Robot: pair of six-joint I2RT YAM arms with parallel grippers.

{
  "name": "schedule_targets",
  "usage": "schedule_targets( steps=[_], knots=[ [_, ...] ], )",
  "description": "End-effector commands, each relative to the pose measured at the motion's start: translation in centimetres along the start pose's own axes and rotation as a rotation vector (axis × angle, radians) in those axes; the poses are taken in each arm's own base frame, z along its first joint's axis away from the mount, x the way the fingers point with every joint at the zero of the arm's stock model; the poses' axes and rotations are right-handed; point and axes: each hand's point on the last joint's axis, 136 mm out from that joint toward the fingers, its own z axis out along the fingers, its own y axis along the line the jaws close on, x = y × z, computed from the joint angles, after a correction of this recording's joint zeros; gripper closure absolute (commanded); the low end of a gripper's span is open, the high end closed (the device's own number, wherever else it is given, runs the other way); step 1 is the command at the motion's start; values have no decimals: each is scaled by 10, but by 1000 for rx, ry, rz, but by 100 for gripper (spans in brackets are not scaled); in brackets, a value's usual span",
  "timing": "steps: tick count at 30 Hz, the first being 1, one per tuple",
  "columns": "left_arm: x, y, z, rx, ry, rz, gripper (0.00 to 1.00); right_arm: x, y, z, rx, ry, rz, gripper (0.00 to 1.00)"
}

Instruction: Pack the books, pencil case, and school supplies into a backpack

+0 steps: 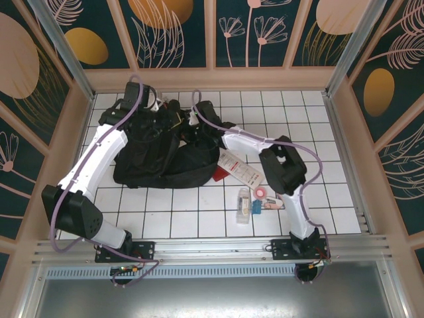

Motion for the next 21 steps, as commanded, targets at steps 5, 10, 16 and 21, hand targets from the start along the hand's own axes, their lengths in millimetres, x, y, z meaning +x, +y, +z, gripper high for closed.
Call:
schedule_targets(
  steps=[5, 10, 16, 21],
  knots=[
    [0, -31, -12, 150, -17, 37, 100, -1, 39, 45, -39, 23, -78, 70],
    [-15, -21, -27, 39, -97, 113, 100, -14, 22, 33, 140, -64, -130, 31],
    [-22, 3, -41, -126, -151, 205, 100, -18, 20, -8, 248, -114, -190, 24],
    [-23, 20, -49, -188, -190, 216, 100, -12, 28, -38, 294, -123, -268, 22]
  ],
)
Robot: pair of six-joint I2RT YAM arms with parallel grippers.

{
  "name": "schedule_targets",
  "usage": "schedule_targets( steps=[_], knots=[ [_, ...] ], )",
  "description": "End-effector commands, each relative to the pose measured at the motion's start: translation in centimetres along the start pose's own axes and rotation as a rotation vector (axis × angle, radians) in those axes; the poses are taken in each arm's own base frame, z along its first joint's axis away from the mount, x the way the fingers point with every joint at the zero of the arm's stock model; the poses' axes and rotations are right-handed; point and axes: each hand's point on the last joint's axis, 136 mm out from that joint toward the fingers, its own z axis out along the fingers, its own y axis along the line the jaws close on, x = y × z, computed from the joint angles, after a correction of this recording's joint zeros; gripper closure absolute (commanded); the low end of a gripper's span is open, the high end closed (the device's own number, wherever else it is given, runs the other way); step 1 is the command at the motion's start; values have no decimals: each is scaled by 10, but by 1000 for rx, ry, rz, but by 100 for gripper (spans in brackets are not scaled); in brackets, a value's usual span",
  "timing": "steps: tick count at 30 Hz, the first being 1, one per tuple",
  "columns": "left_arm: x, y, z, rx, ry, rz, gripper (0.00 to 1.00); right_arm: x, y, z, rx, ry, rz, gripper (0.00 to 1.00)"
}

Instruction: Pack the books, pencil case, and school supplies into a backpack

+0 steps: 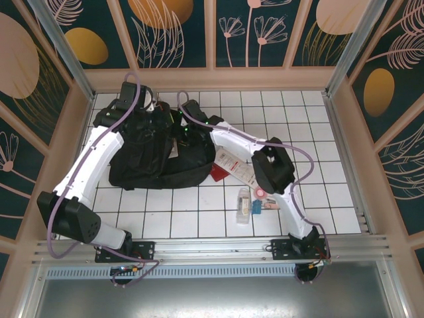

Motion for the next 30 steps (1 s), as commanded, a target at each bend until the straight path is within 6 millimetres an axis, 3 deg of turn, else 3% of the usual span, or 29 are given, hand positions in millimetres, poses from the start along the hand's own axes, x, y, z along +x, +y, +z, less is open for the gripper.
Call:
schedule_targets(
  steps=[1, 6, 9, 12, 17, 22, 26, 30],
  knots=[
    [-8, 11, -19, -54, -75, 52, 100, -13, 25, -50, -9, -72, -109, 22],
    [-10, 21, -29, -79, -102, 44, 100, -13, 35, -93, -20, -126, -170, 25],
    [-11, 24, -38, -94, -126, 48, 100, -15, 26, -130, 9, -182, -189, 28],
    [-14, 24, -51, -101, -163, 57, 100, -14, -1, -163, 63, -254, -222, 27],
    [-17, 27, -61, -119, -194, 56, 100, -1, -69, -188, 283, -256, -228, 23],
    [-20, 40, -70, -131, -221, 20, 100, 28, -126, -187, 473, -160, -189, 22],
    [-13, 50, -65, -152, -212, 11, 100, 41, -148, -177, 549, -98, -206, 18],
    [-14, 80, -84, -276, -308, -16, 100, 55, -164, -160, 627, -18, -288, 7]
  ],
)
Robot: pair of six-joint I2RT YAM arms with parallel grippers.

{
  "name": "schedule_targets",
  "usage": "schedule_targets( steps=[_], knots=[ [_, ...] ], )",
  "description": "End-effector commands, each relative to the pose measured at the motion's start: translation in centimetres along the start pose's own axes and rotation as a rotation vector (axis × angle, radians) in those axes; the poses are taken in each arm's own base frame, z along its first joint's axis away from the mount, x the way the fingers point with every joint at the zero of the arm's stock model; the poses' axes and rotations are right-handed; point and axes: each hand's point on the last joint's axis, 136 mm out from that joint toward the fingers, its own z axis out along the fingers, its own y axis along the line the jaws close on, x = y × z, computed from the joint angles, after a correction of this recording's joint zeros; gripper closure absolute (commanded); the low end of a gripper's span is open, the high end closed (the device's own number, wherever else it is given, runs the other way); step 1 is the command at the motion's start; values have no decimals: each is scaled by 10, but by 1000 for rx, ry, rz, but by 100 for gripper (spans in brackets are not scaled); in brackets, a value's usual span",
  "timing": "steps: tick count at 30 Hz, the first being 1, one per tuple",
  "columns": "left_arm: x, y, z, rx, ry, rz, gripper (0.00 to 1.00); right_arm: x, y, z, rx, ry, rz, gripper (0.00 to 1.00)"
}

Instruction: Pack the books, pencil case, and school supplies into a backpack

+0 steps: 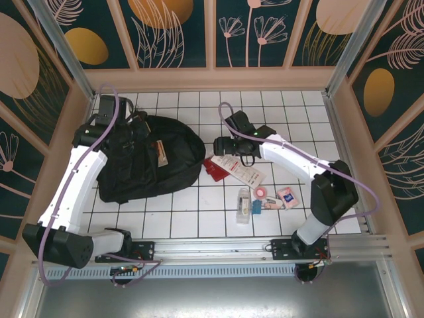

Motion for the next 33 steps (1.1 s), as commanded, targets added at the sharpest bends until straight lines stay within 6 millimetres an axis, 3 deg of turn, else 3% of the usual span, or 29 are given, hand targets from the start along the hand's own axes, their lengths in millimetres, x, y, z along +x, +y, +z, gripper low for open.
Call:
schedule_targets(
  steps=[1, 6, 11, 14, 19, 23, 28, 33],
  knots=[
    [-17, 21, -25, -72, -155, -14, 100, 27, -13, 19, 115, 87, -126, 6],
    [-10, 20, -27, -41, -153, -10, 100, 51, -22, 44, 194, 175, -258, 1],
    [1, 3, -15, 62, -83, 33, 100, 63, -18, 50, 246, 220, -403, 3],
    [5, -7, -6, 109, -44, 53, 100, 68, -24, 49, 299, 227, -488, 5],
    [14, -28, 11, 184, 33, 69, 100, 58, -32, 28, 327, 132, -599, 6],
    [23, -35, 20, 199, 53, 84, 100, 78, -27, 14, 261, 129, -849, 4],
    [31, -36, 27, 224, 76, 79, 100, 85, -25, 22, 200, 182, -853, 6],
    [31, -39, 20, 241, 69, 85, 100, 85, -28, 37, 174, 212, -815, 8]
  ],
)
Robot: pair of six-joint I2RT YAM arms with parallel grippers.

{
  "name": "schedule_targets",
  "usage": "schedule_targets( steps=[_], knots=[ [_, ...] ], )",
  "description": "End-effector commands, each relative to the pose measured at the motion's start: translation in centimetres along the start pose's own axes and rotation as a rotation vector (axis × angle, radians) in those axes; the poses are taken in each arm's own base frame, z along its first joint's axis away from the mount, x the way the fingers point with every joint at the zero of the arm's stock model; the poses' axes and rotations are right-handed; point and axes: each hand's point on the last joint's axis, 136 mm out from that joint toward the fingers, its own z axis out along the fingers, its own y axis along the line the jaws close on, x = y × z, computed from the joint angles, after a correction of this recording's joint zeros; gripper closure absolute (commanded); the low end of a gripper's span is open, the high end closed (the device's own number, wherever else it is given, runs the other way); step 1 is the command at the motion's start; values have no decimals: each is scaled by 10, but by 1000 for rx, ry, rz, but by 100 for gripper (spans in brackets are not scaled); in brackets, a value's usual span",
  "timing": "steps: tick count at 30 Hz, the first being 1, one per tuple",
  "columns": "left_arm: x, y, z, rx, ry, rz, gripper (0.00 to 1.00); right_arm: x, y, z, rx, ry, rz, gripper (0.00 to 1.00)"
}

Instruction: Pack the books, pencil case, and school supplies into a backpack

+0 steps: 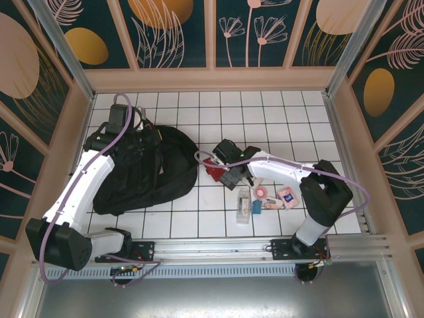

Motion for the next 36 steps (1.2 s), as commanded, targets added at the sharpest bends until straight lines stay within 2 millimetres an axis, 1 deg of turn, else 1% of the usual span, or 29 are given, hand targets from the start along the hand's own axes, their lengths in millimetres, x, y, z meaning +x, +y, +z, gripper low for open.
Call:
schedule_targets(
  steps=[1, 4, 6, 11, 13, 15, 19, 21, 23, 26, 30, 33, 34, 36],
  knots=[
    [-8, -19, -11, 78, -46, 39, 100, -1, 0, 11, -27, 15, -18, 8],
    [-6, -20, -13, 88, -41, 38, 100, -2, 2, 17, -34, 19, -15, 8],
    [-5, -20, -13, 91, -40, 36, 100, 0, 0, 23, -13, 36, -16, 9],
    [-5, -22, -13, 103, -40, 34, 100, 3, -4, 39, 12, 84, -15, 16],
    [-6, -24, -14, 106, -41, 38, 100, 5, -10, 45, 33, 100, -9, 18],
    [-5, -25, -13, 115, -36, 41, 100, 8, -16, 50, 45, 114, 9, 22],
    [-3, -26, -11, 126, -23, 44, 100, 7, -21, 56, 38, 118, 37, 34],
    [-1, -26, -9, 133, -16, 40, 100, 8, -18, 59, 19, 120, 38, 41],
    [-1, -28, -8, 143, -12, 38, 100, 9, -15, 62, -3, 126, 36, 50],
    [-1, -28, -7, 143, -8, 39, 100, 8, -14, 65, -7, 134, 37, 61],
    [-2, -29, -7, 146, -9, 38, 100, 4, -21, 58, 22, 120, 42, 69],
    [-2, -29, -7, 145, -10, 36, 100, -4, -30, 45, 52, 75, 58, 76],
    [-3, -29, -7, 145, -10, 36, 100, -6, -34, 40, 61, 63, 65, 81],
    [-3, -29, -7, 144, -12, 37, 100, -11, -40, 31, 78, 40, 82, 86]
  ],
)
